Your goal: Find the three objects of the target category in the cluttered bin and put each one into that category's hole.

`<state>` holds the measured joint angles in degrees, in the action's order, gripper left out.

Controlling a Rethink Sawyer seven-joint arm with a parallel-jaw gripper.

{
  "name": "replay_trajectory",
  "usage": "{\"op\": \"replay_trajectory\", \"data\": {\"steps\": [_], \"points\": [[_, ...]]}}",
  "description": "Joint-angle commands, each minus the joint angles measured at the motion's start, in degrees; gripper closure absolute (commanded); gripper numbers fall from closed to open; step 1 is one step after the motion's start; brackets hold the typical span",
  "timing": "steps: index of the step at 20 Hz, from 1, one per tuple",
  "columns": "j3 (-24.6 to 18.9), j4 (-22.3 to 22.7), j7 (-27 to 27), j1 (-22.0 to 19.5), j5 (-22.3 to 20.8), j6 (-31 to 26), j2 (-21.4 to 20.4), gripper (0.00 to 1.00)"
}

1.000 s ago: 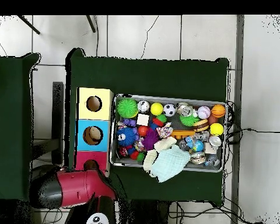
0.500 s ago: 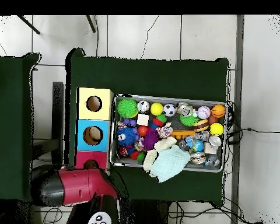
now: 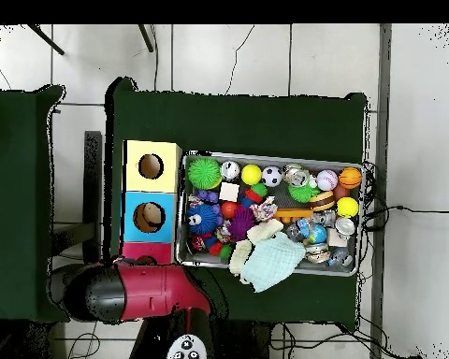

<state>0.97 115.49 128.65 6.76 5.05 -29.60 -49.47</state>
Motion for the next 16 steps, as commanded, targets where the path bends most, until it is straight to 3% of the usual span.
{"op": "replay_trajectory", "data": {"steps": [1, 16], "points": [[-3.43, 0.62, 4.54, -2.9, 1.06, 3.0, 1.11, 1.0], [-2.68, -1.51, 4.3, -1.68, -0.92, 1.98, 2.32, 1.0]]}}
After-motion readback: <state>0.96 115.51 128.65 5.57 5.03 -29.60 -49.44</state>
